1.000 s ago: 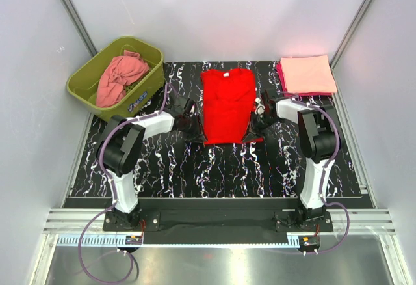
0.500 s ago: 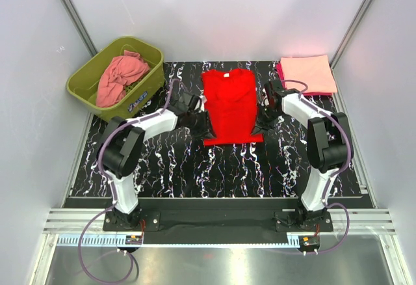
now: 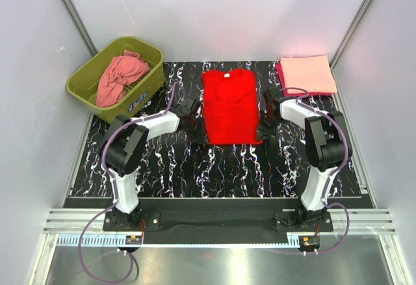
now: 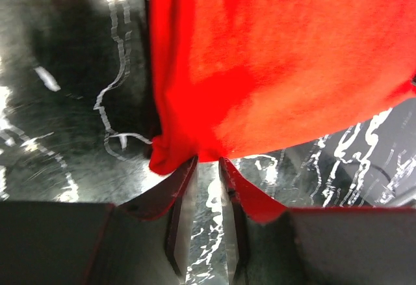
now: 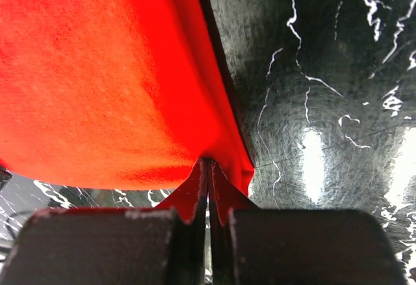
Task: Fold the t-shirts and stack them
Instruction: Fold the tshirt
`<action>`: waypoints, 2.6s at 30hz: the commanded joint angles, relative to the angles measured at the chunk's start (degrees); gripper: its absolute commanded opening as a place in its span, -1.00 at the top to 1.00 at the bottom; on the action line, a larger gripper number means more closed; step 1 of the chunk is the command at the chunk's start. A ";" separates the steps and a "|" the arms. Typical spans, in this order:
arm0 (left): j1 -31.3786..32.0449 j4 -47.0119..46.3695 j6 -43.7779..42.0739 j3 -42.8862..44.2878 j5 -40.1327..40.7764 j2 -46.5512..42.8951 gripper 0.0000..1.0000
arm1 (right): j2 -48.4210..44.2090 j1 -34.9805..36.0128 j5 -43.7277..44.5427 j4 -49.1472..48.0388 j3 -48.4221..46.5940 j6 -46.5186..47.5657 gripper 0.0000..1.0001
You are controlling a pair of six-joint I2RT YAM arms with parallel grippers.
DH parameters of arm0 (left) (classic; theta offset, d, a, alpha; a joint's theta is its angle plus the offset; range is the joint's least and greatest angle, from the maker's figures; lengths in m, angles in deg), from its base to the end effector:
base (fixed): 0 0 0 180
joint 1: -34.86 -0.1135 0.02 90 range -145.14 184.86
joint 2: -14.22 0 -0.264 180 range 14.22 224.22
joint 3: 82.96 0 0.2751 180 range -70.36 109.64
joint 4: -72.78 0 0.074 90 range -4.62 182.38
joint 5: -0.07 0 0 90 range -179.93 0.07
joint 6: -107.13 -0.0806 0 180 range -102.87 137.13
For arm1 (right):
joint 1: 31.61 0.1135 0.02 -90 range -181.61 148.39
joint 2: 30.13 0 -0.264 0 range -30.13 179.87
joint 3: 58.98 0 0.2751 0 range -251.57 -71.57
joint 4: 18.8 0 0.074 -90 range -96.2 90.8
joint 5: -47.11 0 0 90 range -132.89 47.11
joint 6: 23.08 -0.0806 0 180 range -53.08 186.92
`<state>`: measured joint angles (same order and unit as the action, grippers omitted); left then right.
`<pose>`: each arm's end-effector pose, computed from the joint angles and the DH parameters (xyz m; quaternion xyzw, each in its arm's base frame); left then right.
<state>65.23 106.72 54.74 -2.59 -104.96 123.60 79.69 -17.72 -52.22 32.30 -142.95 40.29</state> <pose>0.3494 -0.2290 0.0939 -0.0303 0.9639 -0.2351 0.1212 0.3772 0.1067 0.0923 0.1007 0.9851 0.1150 0.0783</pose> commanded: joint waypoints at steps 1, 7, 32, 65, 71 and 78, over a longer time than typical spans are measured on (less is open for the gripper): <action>-1.19 6.69 -1.75 -3.87 12.21 0.57 0.43 | -0.83 1.05 8.18 0.52 6.68 -0.96 0.99; -1.19 4.94 -0.87 -10.19 11.43 -3.73 0.42 | -7.15 2.98 6.08 0.35 10.29 -2.11 0.89; -0.40 1.94 -3.94 1.66 -5.64 -1.81 0.33 | -5.15 7.82 13.81 3.25 9.93 -2.98 0.99; -4.88 -1.21 -6.41 -10.02 -8.87 -6.21 -0.17 | -11.47 5.53 -0.98 -2.64 13.80 -0.26 0.66; -4.88 -1.48 -6.32 -10.37 -8.79 -4.44 -0.11 | -11.90 5.53 -0.08 -2.03 14.95 0.00 0.58; -4.88 -1.39 -5.88 -11.51 -8.71 -4.61 0.59 | -18.93 5.53 -3.76 1.57 13.90 0.35 0.32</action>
<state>60.07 105.08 49.56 -12.06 -114.77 117.92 65.75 -12.19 -53.44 32.56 -128.34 39.96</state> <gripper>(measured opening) 0.249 0.325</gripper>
